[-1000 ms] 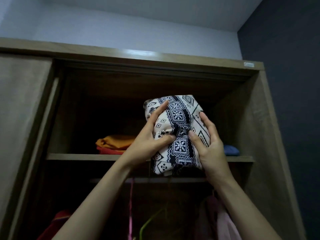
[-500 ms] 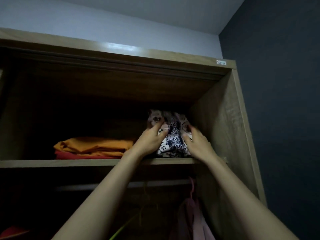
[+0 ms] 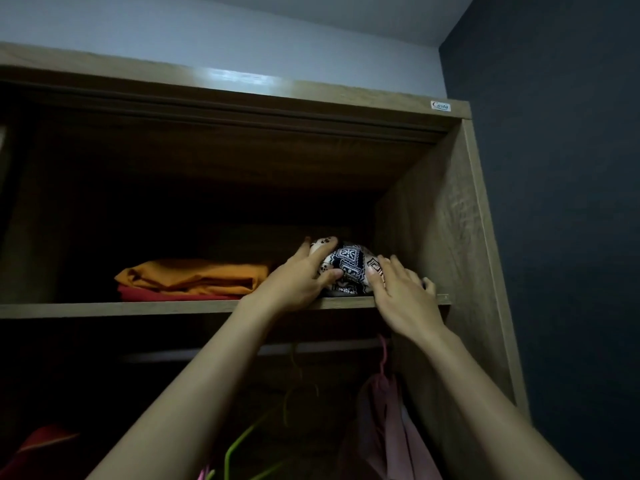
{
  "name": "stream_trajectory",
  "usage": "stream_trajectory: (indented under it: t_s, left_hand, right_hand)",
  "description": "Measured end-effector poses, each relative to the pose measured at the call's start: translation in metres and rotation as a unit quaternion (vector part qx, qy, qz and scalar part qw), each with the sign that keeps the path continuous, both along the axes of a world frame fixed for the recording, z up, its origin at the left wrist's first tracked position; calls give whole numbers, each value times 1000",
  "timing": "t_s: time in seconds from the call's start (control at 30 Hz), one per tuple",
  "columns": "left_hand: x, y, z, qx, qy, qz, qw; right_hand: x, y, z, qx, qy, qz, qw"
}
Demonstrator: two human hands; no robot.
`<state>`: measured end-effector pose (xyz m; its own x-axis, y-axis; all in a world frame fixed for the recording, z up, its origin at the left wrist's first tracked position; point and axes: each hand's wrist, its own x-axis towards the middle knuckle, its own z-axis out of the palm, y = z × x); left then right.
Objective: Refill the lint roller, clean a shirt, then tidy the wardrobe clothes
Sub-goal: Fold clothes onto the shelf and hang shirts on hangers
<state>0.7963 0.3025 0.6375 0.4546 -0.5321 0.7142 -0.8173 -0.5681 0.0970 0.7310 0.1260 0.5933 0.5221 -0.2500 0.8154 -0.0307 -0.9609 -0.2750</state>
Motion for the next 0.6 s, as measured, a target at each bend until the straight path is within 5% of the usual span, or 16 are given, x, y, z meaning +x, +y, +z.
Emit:
stream_trajectory:
  t_s: [0.2,0.4,0.6]
  left_hand:
    - [-31,47,-33,-89,-142,-32,985]
    - [-26,137,-42,-184,-257,8,949]
    - [6,212,-26,-217,-134,145,956]
  right_hand:
    - [-9,41,-10,-18,-150,130,980]
    - [-4,104,-1,-34,-180,286,941]
    - [17,155,12,-52,-119,261,957]
